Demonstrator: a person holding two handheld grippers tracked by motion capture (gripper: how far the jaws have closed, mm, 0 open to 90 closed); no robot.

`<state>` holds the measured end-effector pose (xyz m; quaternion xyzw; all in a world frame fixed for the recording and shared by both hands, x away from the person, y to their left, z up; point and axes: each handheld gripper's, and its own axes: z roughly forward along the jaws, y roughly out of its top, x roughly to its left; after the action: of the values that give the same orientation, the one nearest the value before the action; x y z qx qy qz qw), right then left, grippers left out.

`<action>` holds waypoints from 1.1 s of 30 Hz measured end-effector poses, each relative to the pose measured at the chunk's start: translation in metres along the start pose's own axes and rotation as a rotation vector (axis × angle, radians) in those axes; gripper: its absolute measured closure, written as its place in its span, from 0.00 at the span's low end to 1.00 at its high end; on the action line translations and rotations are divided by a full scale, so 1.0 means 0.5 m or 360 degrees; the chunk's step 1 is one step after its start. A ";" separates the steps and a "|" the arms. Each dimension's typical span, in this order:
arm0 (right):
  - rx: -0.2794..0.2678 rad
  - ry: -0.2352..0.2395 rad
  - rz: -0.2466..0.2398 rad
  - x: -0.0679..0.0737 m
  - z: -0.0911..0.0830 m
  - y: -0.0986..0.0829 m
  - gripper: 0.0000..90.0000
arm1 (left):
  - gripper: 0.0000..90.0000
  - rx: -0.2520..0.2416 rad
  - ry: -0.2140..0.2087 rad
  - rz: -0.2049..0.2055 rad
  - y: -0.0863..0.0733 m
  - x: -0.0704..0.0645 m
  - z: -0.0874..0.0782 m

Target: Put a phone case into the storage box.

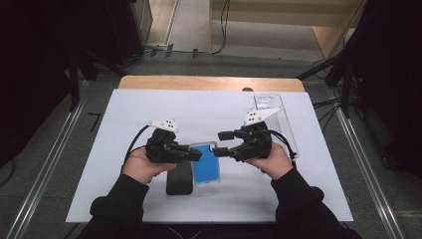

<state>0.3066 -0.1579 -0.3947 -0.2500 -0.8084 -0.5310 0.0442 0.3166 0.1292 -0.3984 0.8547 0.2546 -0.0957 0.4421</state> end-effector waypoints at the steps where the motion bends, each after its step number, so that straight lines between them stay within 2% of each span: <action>1: -0.0015 -0.0004 0.0001 0.000 0.000 -0.001 0.31 | 0.90 -0.0011 0.0027 -0.0014 0.000 0.000 -0.002; 3: -0.0035 -0.0008 0.0005 -0.001 0.001 -0.003 0.30 | 0.90 -0.0021 0.0064 -0.0059 0.002 0.002 -0.007; 6: -0.0029 -0.0048 -0.0048 0.002 0.007 -0.007 0.27 | 0.90 -0.0042 0.0129 -0.0117 0.004 0.004 -0.017; 7: -0.0024 -0.0049 -0.0034 0.003 0.009 -0.008 0.25 | 0.90 -0.0053 0.0147 -0.0137 0.004 0.005 -0.019; 9: -0.0036 -0.0067 -0.0024 0.003 0.014 -0.010 0.15 | 0.90 -0.0074 0.0191 -0.0174 0.005 0.005 -0.025; 11: -0.0025 -0.0127 -0.0014 0.007 0.022 -0.009 0.00 | 0.90 -0.0095 0.0228 -0.0188 0.006 0.005 -0.029; 14: -0.0050 -0.0213 -0.0052 0.018 0.031 -0.011 0.00 | 0.90 -0.0121 0.0297 -0.0220 0.009 0.002 -0.034; 17: -0.0007 -0.0318 -0.0021 0.028 0.042 -0.011 0.00 | 0.90 -0.0128 0.0343 -0.0249 0.011 -0.002 -0.037; 20: 0.0009 -0.0349 0.0013 0.035 0.054 -0.015 0.00 | 0.90 -0.0131 0.0404 -0.0285 0.014 -0.005 -0.037; 23: -0.0019 -0.0367 0.0057 0.042 0.066 -0.021 0.00 | 0.89 -0.0130 0.0449 -0.0316 0.015 -0.006 -0.037; 26: -0.0018 -0.0448 0.0092 0.051 0.080 -0.022 0.00 | 0.89 -0.0140 0.0462 -0.0349 0.016 -0.008 -0.039; 33: -0.0069 -0.0581 0.0147 0.063 0.103 -0.033 0.00 | 0.89 -0.0162 0.0503 -0.0392 0.018 -0.012 -0.040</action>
<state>0.2818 -0.1063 -0.4201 -0.3798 -0.7791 -0.4916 -0.0842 0.3149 0.1388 -0.3778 0.7981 0.4279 -0.0008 0.4242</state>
